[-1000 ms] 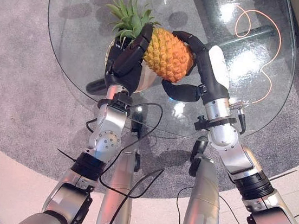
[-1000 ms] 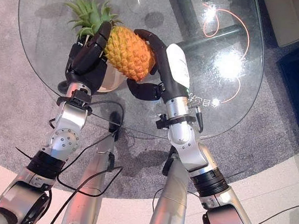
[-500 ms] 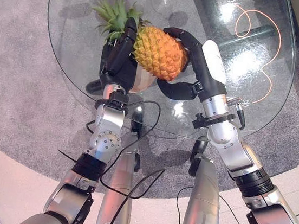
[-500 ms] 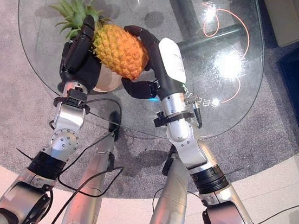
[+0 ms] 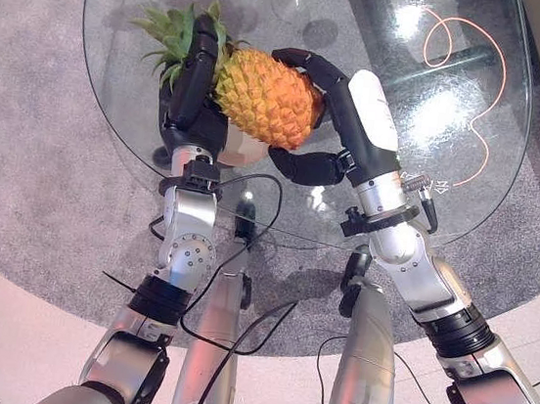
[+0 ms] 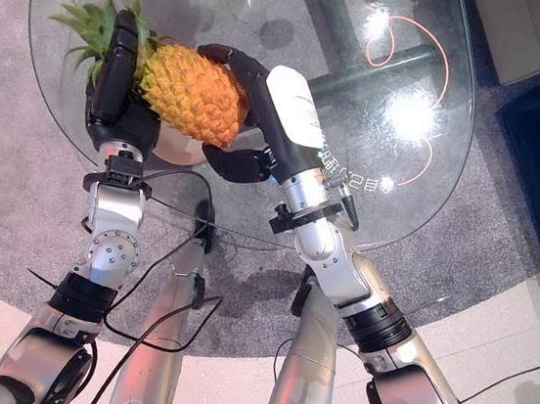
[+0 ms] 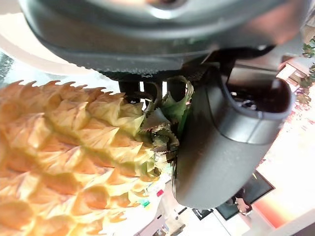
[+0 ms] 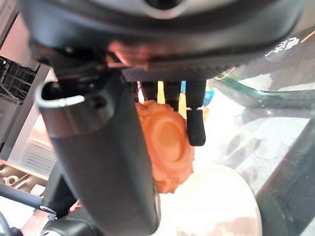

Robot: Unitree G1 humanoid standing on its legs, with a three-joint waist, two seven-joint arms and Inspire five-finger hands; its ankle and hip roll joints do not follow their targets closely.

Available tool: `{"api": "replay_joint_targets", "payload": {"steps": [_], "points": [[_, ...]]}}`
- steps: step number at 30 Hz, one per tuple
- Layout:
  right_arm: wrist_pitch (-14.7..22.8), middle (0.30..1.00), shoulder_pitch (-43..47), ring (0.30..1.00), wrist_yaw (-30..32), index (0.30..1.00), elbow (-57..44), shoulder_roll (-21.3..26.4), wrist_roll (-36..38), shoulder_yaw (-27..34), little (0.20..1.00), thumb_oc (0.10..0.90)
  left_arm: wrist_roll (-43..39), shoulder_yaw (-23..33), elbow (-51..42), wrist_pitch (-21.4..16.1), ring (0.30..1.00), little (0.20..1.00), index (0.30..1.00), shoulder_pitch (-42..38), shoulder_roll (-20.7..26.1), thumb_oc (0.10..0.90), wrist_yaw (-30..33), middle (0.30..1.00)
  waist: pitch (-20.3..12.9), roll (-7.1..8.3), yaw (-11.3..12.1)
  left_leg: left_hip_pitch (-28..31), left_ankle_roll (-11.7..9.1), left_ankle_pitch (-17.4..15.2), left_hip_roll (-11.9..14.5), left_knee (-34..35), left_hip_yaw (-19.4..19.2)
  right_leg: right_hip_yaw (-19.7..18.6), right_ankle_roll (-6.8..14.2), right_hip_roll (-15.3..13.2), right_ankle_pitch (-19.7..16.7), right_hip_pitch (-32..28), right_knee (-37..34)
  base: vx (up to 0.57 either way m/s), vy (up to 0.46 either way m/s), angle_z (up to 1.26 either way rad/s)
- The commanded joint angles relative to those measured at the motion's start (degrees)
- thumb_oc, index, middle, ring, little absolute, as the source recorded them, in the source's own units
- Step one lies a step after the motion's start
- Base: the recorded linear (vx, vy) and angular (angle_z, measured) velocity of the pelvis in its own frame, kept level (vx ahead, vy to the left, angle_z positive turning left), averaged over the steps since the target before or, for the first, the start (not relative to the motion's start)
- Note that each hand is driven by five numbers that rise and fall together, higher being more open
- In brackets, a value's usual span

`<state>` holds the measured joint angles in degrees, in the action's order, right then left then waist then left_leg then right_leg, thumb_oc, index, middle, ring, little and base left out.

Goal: Pick up the fruit to the plate

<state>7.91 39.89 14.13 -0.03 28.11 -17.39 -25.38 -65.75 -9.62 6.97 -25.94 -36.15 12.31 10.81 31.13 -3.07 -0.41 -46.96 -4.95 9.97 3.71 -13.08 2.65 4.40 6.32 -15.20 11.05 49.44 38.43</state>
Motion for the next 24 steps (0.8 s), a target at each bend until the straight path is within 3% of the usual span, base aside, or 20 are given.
{"api": "replay_joint_targets", "payload": {"steps": [1, 5, 6, 7, 8, 24], "points": [[5.8, 0.300, 6.3, 0.300, 0.8, 0.300, -8.3, -2.0, -0.3, 1.2, 0.200, 0.100, 8.4, 0.7, -9.8, -6.4, 0.300, 0.200, 0.300, -7.6, 1.3, 0.100, -2.1, 0.300, -1.3, 0.76, 0.6, 1.5, 1.9, -8.1, 0.8, -8.0, -1.7, -1.6, 0.7, 0.8, -12.8, -4.1, -15.1, 0.00, 0.000, 0.00], [4.8, 0.300, 6.2, 0.300, 0.6, 0.300, -8.1, -2.2, 0.6, 1.3, 0.200, 0.100, 9.9, 1.1, -9.8, -7.4, 0.300, 0.200, 0.300, -7.6, 1.3, 0.100, -0.9, 0.300, -1.3, 0.72, 0.7, 1.5, 1.8, -7.9, 0.8, -7.9, -1.7, -1.6, 0.7, 0.7, -12.8, -4.1, -15.1, 0.00, 0.000, 0.00], [4.5, 0.578, 6.2, 0.578, 0.8, 0.578, -8.0, -2.3, 1.1, 1.4, 0.524, 0.424, 10.1, 1.3, -9.7, -7.6, 0.300, 0.200, 0.300, -7.7, 1.3, 0.100, -0.7, 0.300, -1.3, 0.71, 0.7, 1.6, 1.8, -7.9, 0.8, -7.7, -1.7, -1.6, 0.7, 0.7, -12.9, -4.2, -15.3, 0.00, 0.000, 0.00], [4.5, 0.801, 6.2, 0.801, 1.0, 0.801, -7.9, -2.3, 1.3, 1.5, 0.785, 0.685, 10.3, 1.3, -9.7, -7.6, 0.300, 0.200, 0.300, -7.7, 1.2, 0.100, -0.5, 0.300, -1.3, 0.70, 0.7, 1.6, 1.8, -7.8, 0.8, -7.6, -1.7, -1.6, 0.7, 0.7, -12.9, -4.2, -15.3, 0.00, 0.000, 0.00], [4.3, 0.900, 6.1, 0.900, 1.1, 0.900, -7.8, -2.4, 1.7, 1.6, 0.900, 0.800, 10.5, 1.4, -9.5, -8.1, 0.300, 0.200, 0.300, -7.7, 1.3, 0.100, -0.3, 0.300, -1.3, 0.69, 0.7, 1.7, 1.7, -7.8, 0.9, -7.4, -1.8, -1.5, 0.7, 0.7, -12.9, -4.2, -15.4, 0.00, 0.000, 0.00], [3.8, 0.900, 5.1, 0.900, 2.8, 0.900, -7.7, -3.6, 1.7, 3.0, 0.900, 0.800, 15.8, 3.7, -9.5, -14.5, 0.300, 0.200, 0.300, -8.0, 0.4, 0.100, 8.3, 0.300, -1.3, 0.74, 0.8, 2.2, 1.5, -7.4, 0.9, -6.4, -1.8, -1.4, 0.8, 0.5, -12.9, -4.7, -16.1, 0.00, 0.000, 0.00]]}}
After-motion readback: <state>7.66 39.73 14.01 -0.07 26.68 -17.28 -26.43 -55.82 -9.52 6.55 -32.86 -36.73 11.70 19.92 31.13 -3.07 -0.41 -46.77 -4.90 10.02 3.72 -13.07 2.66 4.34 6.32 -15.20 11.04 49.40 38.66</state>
